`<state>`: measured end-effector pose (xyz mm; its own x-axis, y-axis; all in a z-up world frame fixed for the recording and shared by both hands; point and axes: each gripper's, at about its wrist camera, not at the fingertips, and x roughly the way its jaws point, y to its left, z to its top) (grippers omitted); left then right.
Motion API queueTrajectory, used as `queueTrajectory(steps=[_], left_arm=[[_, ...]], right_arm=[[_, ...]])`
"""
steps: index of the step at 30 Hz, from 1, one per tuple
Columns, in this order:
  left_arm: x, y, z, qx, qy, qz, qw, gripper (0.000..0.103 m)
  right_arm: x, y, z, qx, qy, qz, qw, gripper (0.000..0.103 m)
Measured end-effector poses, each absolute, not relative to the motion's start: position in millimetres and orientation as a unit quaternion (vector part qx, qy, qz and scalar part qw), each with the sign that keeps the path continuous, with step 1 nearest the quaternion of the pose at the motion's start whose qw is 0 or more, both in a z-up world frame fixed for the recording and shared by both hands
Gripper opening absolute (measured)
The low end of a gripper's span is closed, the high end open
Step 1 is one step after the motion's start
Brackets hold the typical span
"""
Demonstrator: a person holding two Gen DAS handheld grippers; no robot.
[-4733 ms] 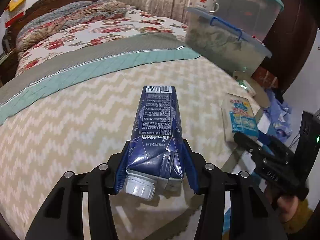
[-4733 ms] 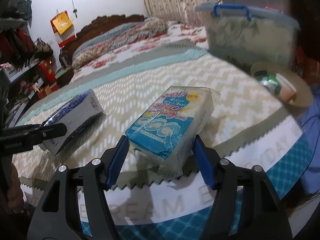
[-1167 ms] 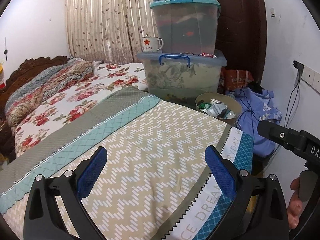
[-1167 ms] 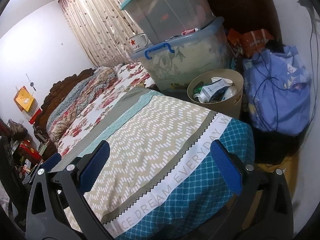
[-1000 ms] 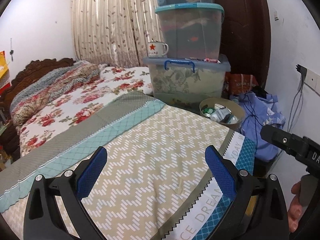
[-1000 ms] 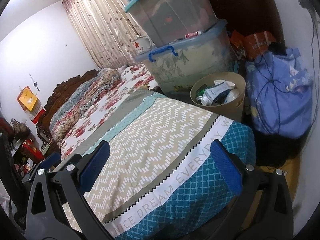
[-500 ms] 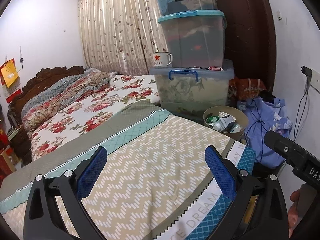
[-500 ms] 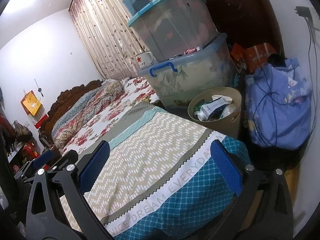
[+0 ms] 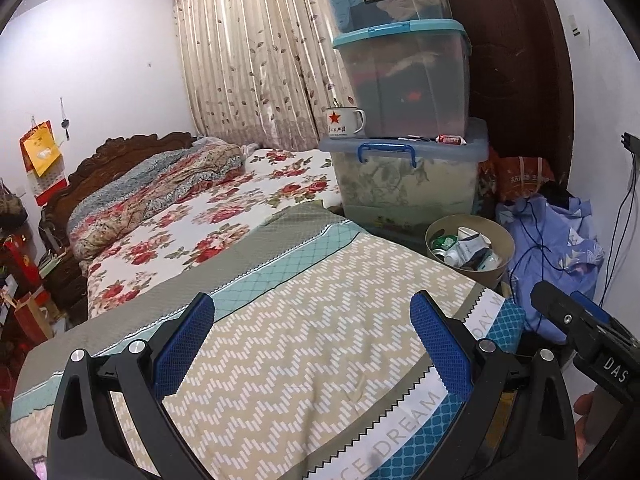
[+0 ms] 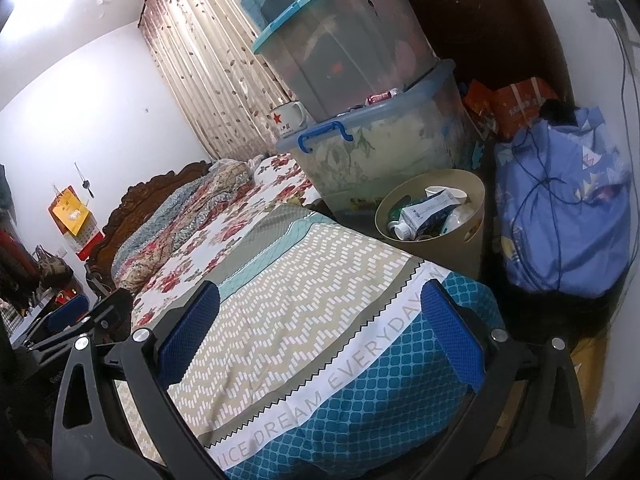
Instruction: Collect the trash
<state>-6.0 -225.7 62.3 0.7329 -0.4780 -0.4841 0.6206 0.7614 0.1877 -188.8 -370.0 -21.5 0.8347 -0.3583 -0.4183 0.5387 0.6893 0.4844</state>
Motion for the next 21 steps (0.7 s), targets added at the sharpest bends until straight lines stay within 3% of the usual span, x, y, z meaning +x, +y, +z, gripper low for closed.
queueTrajectory(steps=[21], left_arm=[[-12, -207, 80, 0.142, 0.188, -0.293, 0.926, 0.094]], right_arm=[[-188, -377, -28, 0.316, 0.153, -0.240, 0.905, 0.099]])
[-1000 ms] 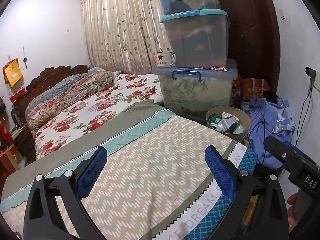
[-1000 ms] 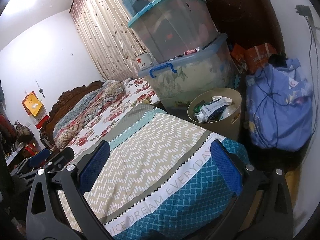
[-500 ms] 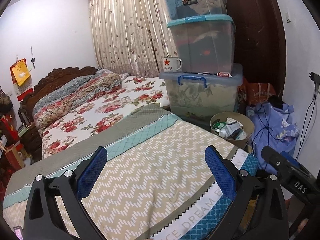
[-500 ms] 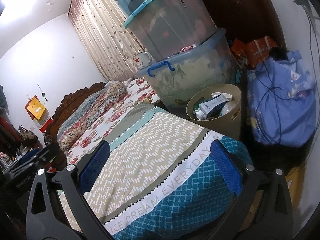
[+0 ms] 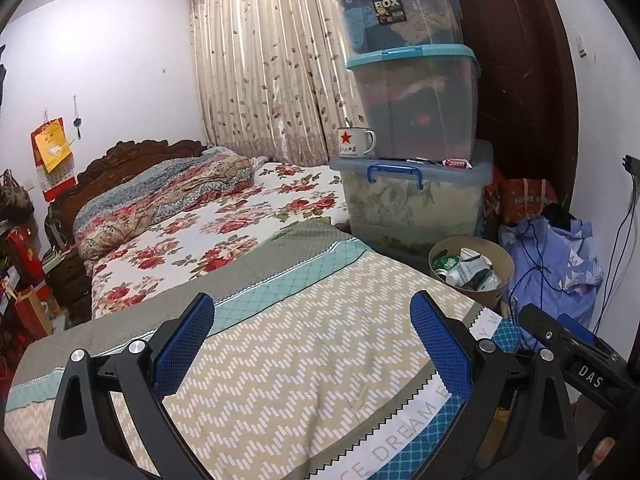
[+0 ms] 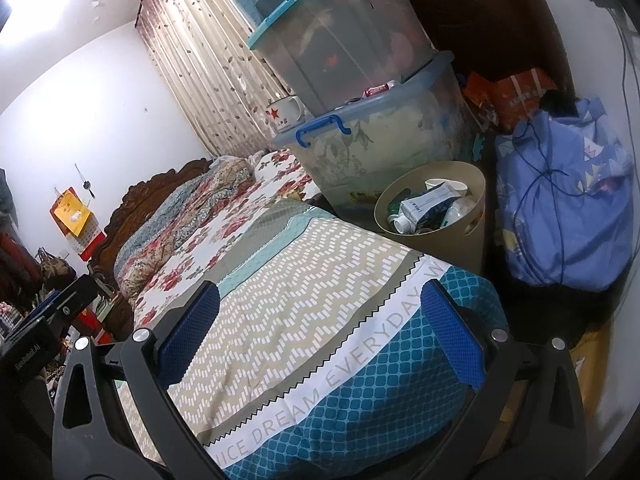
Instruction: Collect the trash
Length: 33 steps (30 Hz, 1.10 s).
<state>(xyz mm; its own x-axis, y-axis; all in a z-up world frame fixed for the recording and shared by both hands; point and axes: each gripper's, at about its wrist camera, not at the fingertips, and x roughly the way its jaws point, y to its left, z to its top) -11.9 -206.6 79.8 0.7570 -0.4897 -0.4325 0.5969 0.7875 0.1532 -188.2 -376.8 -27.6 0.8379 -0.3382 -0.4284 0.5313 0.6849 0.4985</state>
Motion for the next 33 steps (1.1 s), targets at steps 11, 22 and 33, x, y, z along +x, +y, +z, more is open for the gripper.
queueTrajectory(steps=[11, 22, 33], left_arm=[[-12, -206, 80, 0.145, 0.186, -0.294, 0.926, 0.094], [-11, -201, 79, 0.140, 0.192, -0.296, 0.925, 0.094], [-12, -199, 77, 0.139, 0.193, -0.294, 0.926, 0.094]], right_arm=[[-185, -373, -25, 0.310, 0.152, -0.239, 0.908, 0.099], [-185, -364, -17, 0.295, 0.148, -0.238, 0.914, 0.099], [-182, -362, -18, 0.297, 0.154, -0.234, 0.913, 0.099]])
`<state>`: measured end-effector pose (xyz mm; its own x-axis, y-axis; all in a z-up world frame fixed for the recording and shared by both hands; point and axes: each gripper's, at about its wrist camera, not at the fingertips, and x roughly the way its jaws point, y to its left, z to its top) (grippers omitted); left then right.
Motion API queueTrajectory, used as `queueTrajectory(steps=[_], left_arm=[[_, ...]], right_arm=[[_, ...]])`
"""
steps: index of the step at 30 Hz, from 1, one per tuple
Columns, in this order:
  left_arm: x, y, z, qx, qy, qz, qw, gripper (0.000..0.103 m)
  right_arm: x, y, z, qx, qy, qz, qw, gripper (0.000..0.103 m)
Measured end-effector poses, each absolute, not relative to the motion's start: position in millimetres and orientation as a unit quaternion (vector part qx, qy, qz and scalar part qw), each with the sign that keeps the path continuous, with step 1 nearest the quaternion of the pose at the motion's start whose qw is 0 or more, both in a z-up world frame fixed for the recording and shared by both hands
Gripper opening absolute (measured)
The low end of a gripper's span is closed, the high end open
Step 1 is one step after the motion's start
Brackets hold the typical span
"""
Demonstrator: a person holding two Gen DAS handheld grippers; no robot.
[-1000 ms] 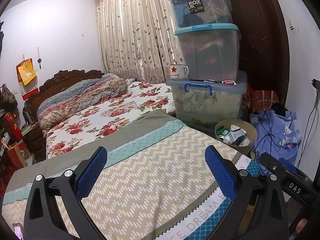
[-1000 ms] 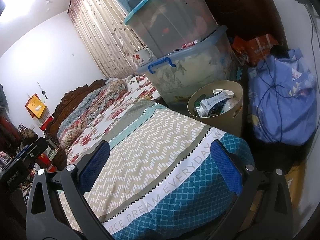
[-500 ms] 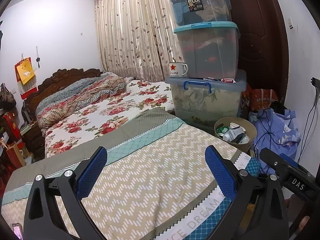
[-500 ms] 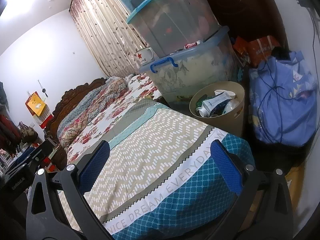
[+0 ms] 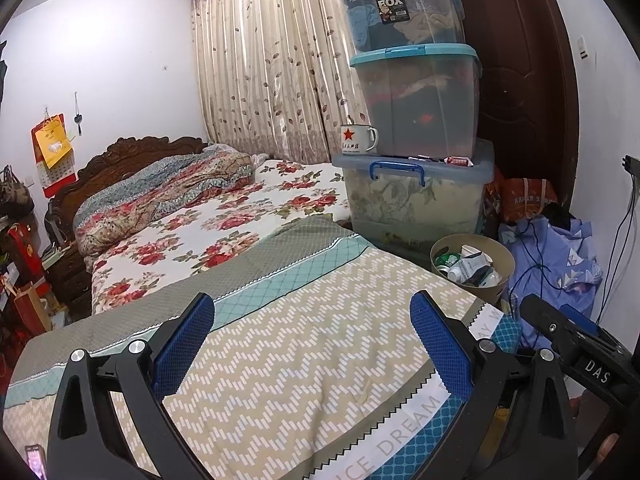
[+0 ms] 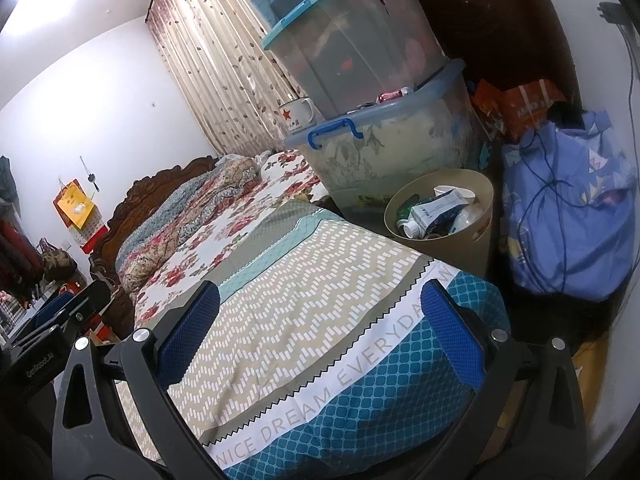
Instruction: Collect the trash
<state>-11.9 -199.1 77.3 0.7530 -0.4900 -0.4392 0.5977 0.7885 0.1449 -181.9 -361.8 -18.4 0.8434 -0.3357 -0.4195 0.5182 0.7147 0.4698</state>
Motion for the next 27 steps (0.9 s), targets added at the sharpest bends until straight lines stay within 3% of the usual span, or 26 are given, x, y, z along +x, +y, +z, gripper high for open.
queueTrajectory(steps=[27], left_arm=[[-8.5, -196.7, 69.3, 0.141, 0.198, -0.303, 0.922, 0.094]], right_arm=[[-181.5, -362.9, -21.0, 0.299, 0.159, -0.233, 0.912, 0.099]])
